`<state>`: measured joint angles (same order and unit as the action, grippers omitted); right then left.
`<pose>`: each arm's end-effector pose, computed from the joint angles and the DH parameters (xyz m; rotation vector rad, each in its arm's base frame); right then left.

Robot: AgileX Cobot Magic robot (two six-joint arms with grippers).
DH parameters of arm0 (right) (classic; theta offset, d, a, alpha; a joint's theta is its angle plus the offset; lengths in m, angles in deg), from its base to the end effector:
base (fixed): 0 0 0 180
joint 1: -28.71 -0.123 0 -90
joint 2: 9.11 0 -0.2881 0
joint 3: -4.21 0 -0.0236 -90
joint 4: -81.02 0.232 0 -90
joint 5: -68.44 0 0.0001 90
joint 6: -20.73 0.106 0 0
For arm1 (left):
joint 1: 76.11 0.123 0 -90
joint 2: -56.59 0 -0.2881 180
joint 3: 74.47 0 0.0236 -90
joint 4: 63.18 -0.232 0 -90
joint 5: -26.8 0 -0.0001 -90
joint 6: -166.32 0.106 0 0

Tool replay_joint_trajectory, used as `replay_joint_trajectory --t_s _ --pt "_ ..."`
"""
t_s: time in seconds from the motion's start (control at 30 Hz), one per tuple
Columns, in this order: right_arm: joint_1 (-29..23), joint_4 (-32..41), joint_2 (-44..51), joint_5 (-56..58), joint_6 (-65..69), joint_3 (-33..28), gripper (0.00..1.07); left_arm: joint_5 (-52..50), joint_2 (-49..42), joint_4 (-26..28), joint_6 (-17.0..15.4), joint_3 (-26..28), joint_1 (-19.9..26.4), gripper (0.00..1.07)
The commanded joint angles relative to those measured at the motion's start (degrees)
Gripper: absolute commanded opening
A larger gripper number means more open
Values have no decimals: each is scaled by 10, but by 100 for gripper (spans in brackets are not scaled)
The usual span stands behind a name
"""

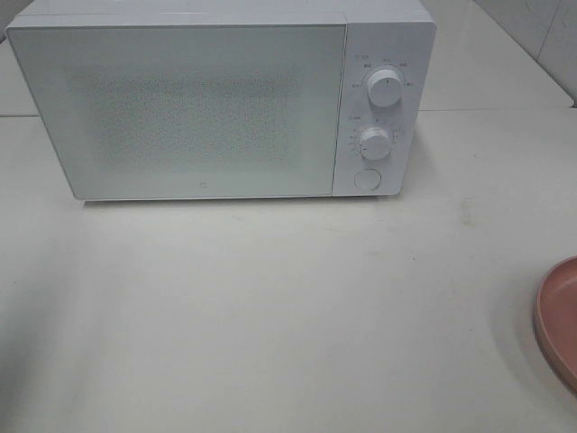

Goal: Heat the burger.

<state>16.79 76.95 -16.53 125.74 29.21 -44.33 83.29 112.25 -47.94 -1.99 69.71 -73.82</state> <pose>-0.0079 -0.0081 0.2679 -0.0584 1.9769 0.1479 0.1271 -0.0182 0.2917 0.1024 2.5458 -0.2465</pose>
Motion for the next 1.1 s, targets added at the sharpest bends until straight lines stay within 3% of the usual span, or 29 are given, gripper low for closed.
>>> replay_joint_trajectory --t_s 0.03,0.27,0.53,0.83,0.9,1.1 --pt "3 -2 15 -2 -1 -2 75 -5 -64 -10 -13 -25 2 98" --pt "3 -2 15 -2 -1 -2 75 -7 -181 -9 -13 -77 2 98" --pt "3 -2 15 -2 -1 -2 75 -5 -253 -9 -18 -104 2 98" --pt "3 -2 15 -2 -1 -2 75 18 -276 -7 -35 -104 2 98" --pt "3 -2 15 -2 -1 -2 75 48 -291 -13 -53 -119 2 98" --pt "3 -2 15 -2 -1 -2 75 50 -307 -36 -52 -119 2 98"
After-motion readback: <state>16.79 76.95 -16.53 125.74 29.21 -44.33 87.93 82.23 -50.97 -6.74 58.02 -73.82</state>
